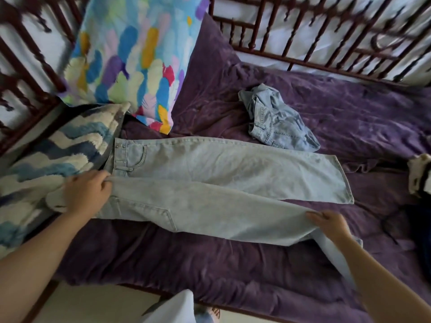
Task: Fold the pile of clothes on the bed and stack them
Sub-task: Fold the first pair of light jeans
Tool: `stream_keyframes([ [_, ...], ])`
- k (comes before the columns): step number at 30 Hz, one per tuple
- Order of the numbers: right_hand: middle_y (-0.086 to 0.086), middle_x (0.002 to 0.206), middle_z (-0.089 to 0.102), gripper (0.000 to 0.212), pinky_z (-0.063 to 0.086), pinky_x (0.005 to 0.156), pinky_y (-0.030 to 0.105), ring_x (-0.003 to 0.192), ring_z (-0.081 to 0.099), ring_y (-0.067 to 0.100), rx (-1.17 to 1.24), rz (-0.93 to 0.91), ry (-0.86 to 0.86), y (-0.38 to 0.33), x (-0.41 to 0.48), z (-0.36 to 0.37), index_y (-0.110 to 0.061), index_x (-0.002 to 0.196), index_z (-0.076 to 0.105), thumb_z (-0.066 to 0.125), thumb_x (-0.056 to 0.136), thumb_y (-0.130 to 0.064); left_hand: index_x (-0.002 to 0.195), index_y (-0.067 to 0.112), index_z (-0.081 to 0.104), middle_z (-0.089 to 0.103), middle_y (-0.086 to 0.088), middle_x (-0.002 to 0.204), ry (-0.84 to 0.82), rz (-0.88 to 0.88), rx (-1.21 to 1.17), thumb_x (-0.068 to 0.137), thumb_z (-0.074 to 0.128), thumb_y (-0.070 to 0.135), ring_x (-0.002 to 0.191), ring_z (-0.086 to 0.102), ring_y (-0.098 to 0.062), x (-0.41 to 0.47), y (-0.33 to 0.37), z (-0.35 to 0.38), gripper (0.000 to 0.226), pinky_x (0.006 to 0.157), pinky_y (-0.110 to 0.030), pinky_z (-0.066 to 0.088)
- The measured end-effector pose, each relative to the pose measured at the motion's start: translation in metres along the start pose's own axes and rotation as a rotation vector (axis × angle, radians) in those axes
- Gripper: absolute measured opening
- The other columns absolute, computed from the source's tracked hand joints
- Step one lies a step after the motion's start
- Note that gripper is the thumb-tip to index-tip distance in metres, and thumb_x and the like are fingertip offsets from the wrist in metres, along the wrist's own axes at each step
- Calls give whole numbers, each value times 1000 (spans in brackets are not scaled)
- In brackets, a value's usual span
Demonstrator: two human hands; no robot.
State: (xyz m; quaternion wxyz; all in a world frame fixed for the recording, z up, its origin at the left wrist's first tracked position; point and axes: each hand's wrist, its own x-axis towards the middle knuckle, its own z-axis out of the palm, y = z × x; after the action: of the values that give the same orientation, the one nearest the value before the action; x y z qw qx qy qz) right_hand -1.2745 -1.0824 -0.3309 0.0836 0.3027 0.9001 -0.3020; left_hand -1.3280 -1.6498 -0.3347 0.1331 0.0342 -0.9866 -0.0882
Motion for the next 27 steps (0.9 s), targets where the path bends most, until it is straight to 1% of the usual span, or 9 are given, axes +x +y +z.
stream_keyframes([
  [4, 5, 51, 41, 45, 26, 50, 32, 52, 39, 18, -130, -30, 137, -54, 34, -15, -6, 54, 44, 69, 82, -31, 97, 1, 69, 68, -23, 87, 16, -33, 57, 81, 59, 1, 84, 59, -41, 63, 14, 19, 18, 79, -51, 37],
  [7, 11, 62, 53, 43, 33, 57, 35, 59, 47, 24, -241, -6, 180, -94, 64, -18, 4, 70, 58, 64, 85, -37, 100, 3, 68, 66, -24, 90, -2, -69, 90, 83, 59, 0, 91, 56, -42, 114, 26, 39, 20, 85, -54, 33],
  [9, 19, 87, 63, 39, 40, 75, 39, 85, 54, 34, -329, -14, 243, -118, 89, -13, -1, 83, 64, 59, 88, -39, 102, 2, 67, 65, -27, 93, -8, -127, 85, 84, 54, 0, 98, 53, -43, 145, 38, 52, 23, 89, -56, 31],
  [11, 23, 118, 56, 37, 34, 94, 43, 113, 44, 38, -370, -23, 304, -144, 113, -3, -6, 104, 65, 51, 93, -38, 117, 4, 61, 57, -28, 116, -71, -240, 44, 86, 52, 2, 117, 43, -43, 168, 54, 65, 32, 98, -57, 24],
  [14, 21, 138, 39, 41, 26, 104, 44, 130, 29, 35, -357, -14, 252, -164, 140, 20, -14, 130, 50, 43, 96, -36, 145, 10, 30, 17, -26, 151, -288, -311, 17, 89, 56, 16, 140, 9, -43, 171, 83, 90, 62, 109, -57, 12],
  [19, 16, 145, 30, 52, 27, 107, 46, 134, 26, 34, -422, 155, -11, -99, 135, 58, -20, 142, 33, 47, 94, -33, 151, 20, 0, -14, -20, 155, -682, -125, -39, 94, 46, 34, 142, -11, -39, 99, 167, 138, 74, 115, -51, 6],
  [24, 15, 150, 21, 76, 31, 106, 44, 138, 23, 32, -607, 188, -191, -6, 98, 70, -20, 147, 18, 56, 87, -47, 150, 20, -6, -16, -18, 155, -859, 118, 64, 97, 38, 36, 143, -13, -35, 49, 261, 158, 70, 115, -50, 4],
  [25, 15, 149, 25, 84, 36, 103, 45, 136, 28, 32, -686, 92, -227, 11, 90, 73, -21, 146, 20, 64, 80, -50, 150, 21, -6, -15, -17, 155, -887, 161, 75, 97, 37, 36, 143, -12, -35, 43, 281, 161, 70, 115, -49, 4],
  [27, 19, 129, 51, 110, 54, 77, 49, 115, 54, 35, -749, -66, -358, 54, 81, 83, -22, 132, 38, 90, 39, -47, 150, 23, -5, -12, -14, 157, -954, 207, 84, 97, 38, 38, 144, -8, -33, 31, 319, 168, 70, 115, -49, 5],
])
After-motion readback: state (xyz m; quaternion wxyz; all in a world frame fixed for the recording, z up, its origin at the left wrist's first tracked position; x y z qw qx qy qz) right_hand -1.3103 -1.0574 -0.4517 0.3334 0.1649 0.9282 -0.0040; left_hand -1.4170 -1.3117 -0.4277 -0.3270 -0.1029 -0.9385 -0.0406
